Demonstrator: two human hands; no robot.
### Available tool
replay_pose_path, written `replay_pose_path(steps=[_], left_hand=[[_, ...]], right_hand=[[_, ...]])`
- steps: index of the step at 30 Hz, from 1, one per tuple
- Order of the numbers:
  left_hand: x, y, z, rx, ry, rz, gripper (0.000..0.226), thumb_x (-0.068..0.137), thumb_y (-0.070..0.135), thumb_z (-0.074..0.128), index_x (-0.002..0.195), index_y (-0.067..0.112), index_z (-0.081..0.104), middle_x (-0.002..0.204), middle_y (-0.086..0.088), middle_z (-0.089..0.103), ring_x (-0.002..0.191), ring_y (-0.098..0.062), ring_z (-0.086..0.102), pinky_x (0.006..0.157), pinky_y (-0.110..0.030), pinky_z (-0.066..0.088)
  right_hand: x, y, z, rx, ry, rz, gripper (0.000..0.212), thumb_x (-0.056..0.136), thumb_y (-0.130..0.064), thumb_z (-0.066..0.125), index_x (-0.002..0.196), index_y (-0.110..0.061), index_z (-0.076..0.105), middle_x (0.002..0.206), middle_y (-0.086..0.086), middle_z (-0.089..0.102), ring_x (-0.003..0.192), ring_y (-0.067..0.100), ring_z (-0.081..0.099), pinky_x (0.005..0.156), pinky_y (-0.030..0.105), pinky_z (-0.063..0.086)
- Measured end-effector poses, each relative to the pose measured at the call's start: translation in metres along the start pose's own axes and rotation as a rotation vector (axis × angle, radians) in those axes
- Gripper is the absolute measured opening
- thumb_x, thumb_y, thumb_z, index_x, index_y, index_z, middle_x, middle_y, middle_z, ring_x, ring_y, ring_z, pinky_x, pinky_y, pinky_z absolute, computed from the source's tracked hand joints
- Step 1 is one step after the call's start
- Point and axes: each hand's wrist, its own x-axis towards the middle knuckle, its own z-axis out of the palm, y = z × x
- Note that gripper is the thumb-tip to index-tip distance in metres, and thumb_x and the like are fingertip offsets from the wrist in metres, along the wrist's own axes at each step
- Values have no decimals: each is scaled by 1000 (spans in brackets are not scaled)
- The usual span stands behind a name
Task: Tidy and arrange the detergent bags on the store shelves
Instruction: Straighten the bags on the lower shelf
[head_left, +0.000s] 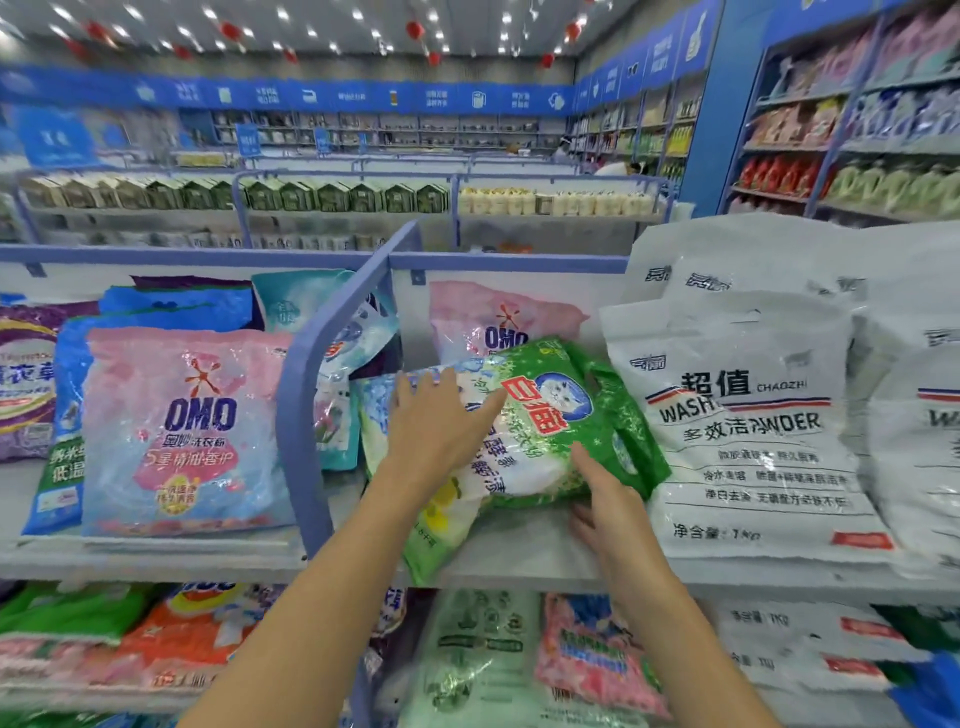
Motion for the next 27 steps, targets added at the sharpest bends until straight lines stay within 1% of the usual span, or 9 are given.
replay_pose_path(steps=[2,4,6,8,11,17,21,24,27], left_hand=[[27,1,6,59,-32,-113,100,91,83,26,163,16,15,170,-15,12,156,-42,-7,125,-60,-1],[47,3,8,164,-42,-146,101,89,86,22,162,16,19,169,-17,14,156,-42,-3,123,-63,-6],[63,4,6,217,-65,-142,102,86,89,25,159,18,31,165,-17,26,154,-41,13,121,-65,-4],[75,5,0,190,-112,-136,101,81,91,33,153,19,41,160,-15,38,148,-39,30,120,-62,9],[83,9,-10,135,-155,-140,105,73,95,44,143,17,50,149,-12,53,135,-37,49,113,-53,33],[62,27,-35,-104,-233,-159,71,79,69,70,122,13,58,127,-1,62,116,-29,59,101,-41,47],[30,35,-53,-361,-333,-131,44,95,44,68,125,15,54,114,4,46,91,-16,51,83,-29,38],[1,18,-46,-540,-297,-201,51,84,48,75,107,9,53,97,2,61,75,-13,58,82,-33,46],[-30,7,-40,-711,-284,-273,56,73,45,81,111,6,69,92,-12,78,78,-30,76,88,-45,59]], right_hand=[[8,-2,8,32,23,-3,55,76,-62,79,115,-24,70,121,-9,71,113,16,66,107,46,50],[20,5,21,61,91,31,102,50,-76,87,131,-20,60,127,-3,67,114,19,65,103,47,53],[33,16,32,118,125,37,129,31,-79,91,137,-19,47,129,-1,63,116,19,64,99,47,55],[33,16,41,159,155,29,134,30,-73,95,138,-19,36,132,0,59,118,19,62,101,47,54],[30,13,45,214,238,7,123,39,-54,96,133,-23,24,131,4,54,118,23,60,103,49,52],[29,13,29,455,237,-41,80,73,4,83,135,-22,39,124,15,68,104,34,72,88,62,58],[15,6,8,266,131,-52,71,72,-8,81,126,-39,46,123,6,70,104,31,72,89,61,58],[0,-4,-10,171,20,-58,64,86,-7,75,136,-34,48,115,2,74,100,24,74,74,48,61],[-19,-10,-27,104,-9,-127,52,86,-5,75,123,-38,61,104,-6,79,100,20,74,89,46,57]])
